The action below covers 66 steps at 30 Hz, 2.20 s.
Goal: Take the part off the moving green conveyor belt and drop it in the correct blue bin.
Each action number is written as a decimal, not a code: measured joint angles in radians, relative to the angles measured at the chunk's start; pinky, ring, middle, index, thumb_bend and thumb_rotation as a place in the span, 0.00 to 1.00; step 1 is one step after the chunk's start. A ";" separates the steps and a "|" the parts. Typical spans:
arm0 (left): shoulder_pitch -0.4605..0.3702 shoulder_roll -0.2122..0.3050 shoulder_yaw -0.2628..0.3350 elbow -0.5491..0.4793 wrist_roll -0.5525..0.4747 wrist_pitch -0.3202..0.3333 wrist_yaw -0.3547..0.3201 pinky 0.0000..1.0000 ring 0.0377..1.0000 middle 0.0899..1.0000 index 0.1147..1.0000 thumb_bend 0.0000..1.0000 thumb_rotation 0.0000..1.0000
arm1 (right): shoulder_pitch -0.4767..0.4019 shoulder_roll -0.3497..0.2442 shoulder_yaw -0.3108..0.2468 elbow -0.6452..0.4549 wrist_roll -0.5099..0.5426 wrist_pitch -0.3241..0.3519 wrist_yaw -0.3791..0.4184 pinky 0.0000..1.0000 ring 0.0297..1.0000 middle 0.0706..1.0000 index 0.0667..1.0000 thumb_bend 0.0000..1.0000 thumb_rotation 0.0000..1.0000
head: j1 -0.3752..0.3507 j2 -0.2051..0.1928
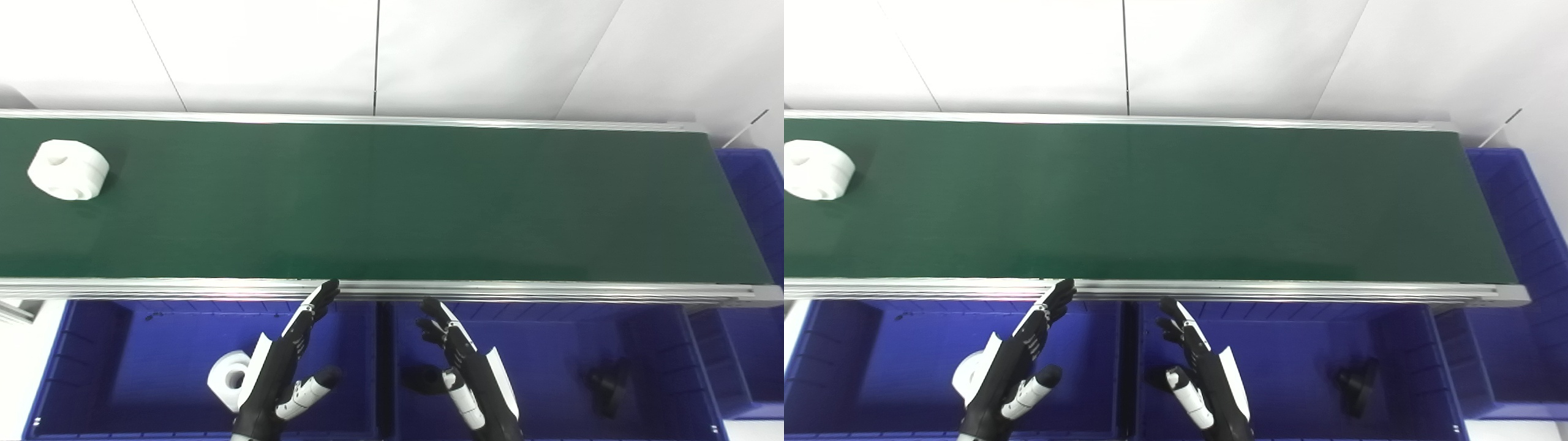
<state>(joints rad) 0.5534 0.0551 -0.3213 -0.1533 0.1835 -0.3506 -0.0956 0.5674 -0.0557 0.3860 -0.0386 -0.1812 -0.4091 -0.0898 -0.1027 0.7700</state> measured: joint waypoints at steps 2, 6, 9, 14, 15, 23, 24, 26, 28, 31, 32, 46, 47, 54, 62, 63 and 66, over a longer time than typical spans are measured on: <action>0.000 0.000 0.000 0.000 -0.002 0.000 0.000 0.95 0.94 0.92 0.91 0.69 0.85 | 0.000 0.000 0.000 0.000 0.000 0.000 0.000 0.85 0.87 0.92 0.92 0.78 0.99 | 0.000 0.000; 0.000 0.001 0.000 0.000 -0.002 0.000 0.000 0.94 0.94 0.92 0.91 0.70 0.85 | 0.000 0.000 0.002 0.001 0.004 0.000 0.000 0.85 0.87 0.92 0.92 0.78 0.99 | 0.000 0.000; 0.000 0.001 0.000 -0.001 -0.001 0.000 0.000 0.95 0.95 0.92 0.91 0.70 0.86 | 0.000 0.000 0.002 0.001 0.003 0.000 0.000 0.85 0.87 0.92 0.92 0.78 1.00 | 0.000 0.000; 0.000 0.001 0.000 -0.004 0.000 0.000 0.000 0.95 0.94 0.92 0.91 0.71 0.86 | 0.000 0.000 0.002 0.001 0.001 0.000 0.000 0.84 0.87 0.92 0.91 0.78 1.00 | -0.003 0.002; 0.000 0.001 0.000 -0.004 0.000 0.001 0.000 0.95 0.94 0.92 0.91 0.71 0.86 | 0.000 0.000 0.002 0.001 0.001 0.000 0.000 0.84 0.87 0.92 0.91 0.78 1.00 | -0.003 0.000; 0.000 0.001 -0.001 -0.003 0.000 0.000 0.000 0.96 0.94 0.92 0.91 0.71 0.85 | -0.001 0.000 -0.003 0.001 0.007 0.000 0.002 0.84 0.86 0.91 0.91 0.79 0.99 | 0.002 -0.005; 0.000 0.001 -0.002 -0.003 0.000 0.000 0.000 0.96 0.94 0.92 0.91 0.71 0.85 | -0.001 0.000 -0.004 0.001 0.007 0.000 0.002 0.84 0.86 0.91 0.91 0.79 0.99 | 0.003 -0.005; 0.000 0.000 -0.002 -0.003 0.001 0.000 0.000 0.95 0.94 0.92 0.90 0.71 0.86 | -0.001 0.000 -0.004 0.001 0.006 0.000 0.001 0.83 0.85 0.91 0.90 0.78 0.99 | 0.003 -0.005; 0.000 0.000 -0.002 -0.003 0.001 0.000 0.000 0.95 0.94 0.92 0.90 0.71 0.85 | -0.001 0.000 -0.003 0.001 0.003 0.000 -0.001 0.82 0.85 0.91 0.90 0.78 0.99 | 0.003 -0.005; 0.000 0.000 -0.001 -0.003 0.001 0.000 0.000 0.95 0.94 0.92 0.91 0.71 0.85 | -0.001 0.000 -0.002 0.003 0.003 0.000 -0.001 0.83 0.85 0.91 0.90 0.79 0.98 | 0.000 -0.005; 0.000 0.000 -0.001 -0.002 0.000 0.000 0.000 0.95 0.94 0.92 0.91 0.71 0.84 | -0.001 0.000 -0.002 0.003 0.004 0.000 -0.001 0.83 0.85 0.91 0.90 0.79 0.98 | 0.001 -0.005; 0.000 0.000 -0.001 0.002 -0.003 0.000 0.000 0.94 0.93 0.92 0.90 0.73 0.84 | -0.001 0.001 0.000 0.003 0.006 0.000 0.000 0.84 0.86 0.91 0.91 0.78 0.98 | 0.003 -0.009; 0.000 0.000 -0.001 0.002 -0.002 0.000 0.000 0.94 0.94 0.92 0.91 0.73 0.85 | -0.001 0.001 0.000 0.003 0.008 0.000 0.000 0.84 0.86 0.91 0.91 0.78 0.97 | 0.003 -0.009; 0.000 0.000 -0.003 0.002 0.003 -0.001 0.000 0.94 0.94 0.91 0.91 0.71 0.84 | -0.001 0.000 -0.001 0.004 0.012 0.000 0.000 0.83 0.85 0.90 0.90 0.76 0.97 | 0.037 -0.034; -0.003 -0.001 -0.024 0.037 0.007 -0.006 0.000 0.89 0.92 0.91 0.89 0.75 0.79 | -0.024 -0.031 0.000 0.043 0.031 0.000 -0.004 0.83 0.86 0.91 0.91 0.75 0.99 | 0.152 -0.097; -0.005 -0.001 -0.025 0.037 0.013 -0.006 0.000 0.88 0.92 0.90 0.88 0.75 0.79 | -0.024 -0.035 0.000 0.043 0.037 0.000 -0.006 0.83 0.86 0.91 0.91 0.75 1.00 | 0.164 -0.112; -0.010 -0.004 -0.026 0.066 0.021 -0.021 0.005 0.85 0.90 0.89 0.86 0.75 0.75 | -0.027 -0.040 0.002 0.052 0.047 0.000 -0.008 0.84 0.86 0.92 0.92 0.77 1.00 | 0.173 -0.137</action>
<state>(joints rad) 0.5432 0.0511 -0.3477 -0.0871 0.2050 -0.3715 -0.0906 0.5404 -0.0956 0.3880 0.0137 -0.1337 -0.4093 -0.0976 0.0706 0.6335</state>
